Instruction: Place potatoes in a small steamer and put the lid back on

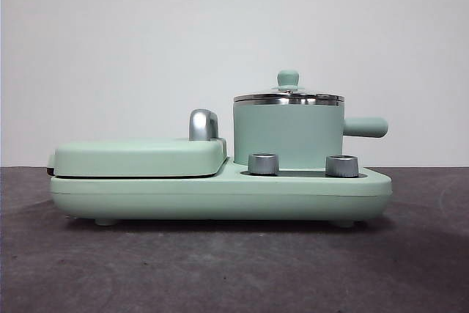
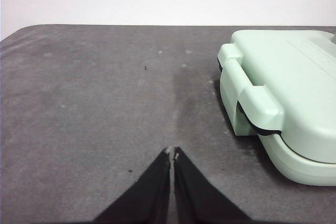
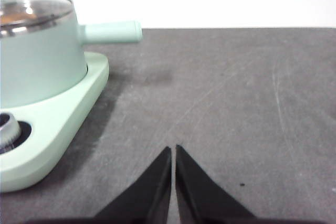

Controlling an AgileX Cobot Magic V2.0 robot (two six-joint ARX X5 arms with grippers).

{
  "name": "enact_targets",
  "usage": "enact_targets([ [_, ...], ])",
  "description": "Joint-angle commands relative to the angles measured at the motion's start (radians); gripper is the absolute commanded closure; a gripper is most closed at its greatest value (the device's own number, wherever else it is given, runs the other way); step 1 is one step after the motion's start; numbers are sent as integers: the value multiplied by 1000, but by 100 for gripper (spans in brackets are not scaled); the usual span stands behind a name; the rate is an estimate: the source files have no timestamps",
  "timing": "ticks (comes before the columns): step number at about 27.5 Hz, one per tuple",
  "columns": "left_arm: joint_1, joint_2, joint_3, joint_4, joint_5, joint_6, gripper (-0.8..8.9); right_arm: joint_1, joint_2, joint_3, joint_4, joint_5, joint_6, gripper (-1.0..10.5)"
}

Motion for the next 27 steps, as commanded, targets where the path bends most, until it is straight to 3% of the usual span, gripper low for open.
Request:
enact_targets([
  [1, 2, -1, -11, 1, 1, 0, 804, 2, -2, -5, 27, 1, -8, 936],
  [27, 2, -1, -11, 1, 1, 0, 804, 2, -2, -4, 42, 1, -8, 936],
])
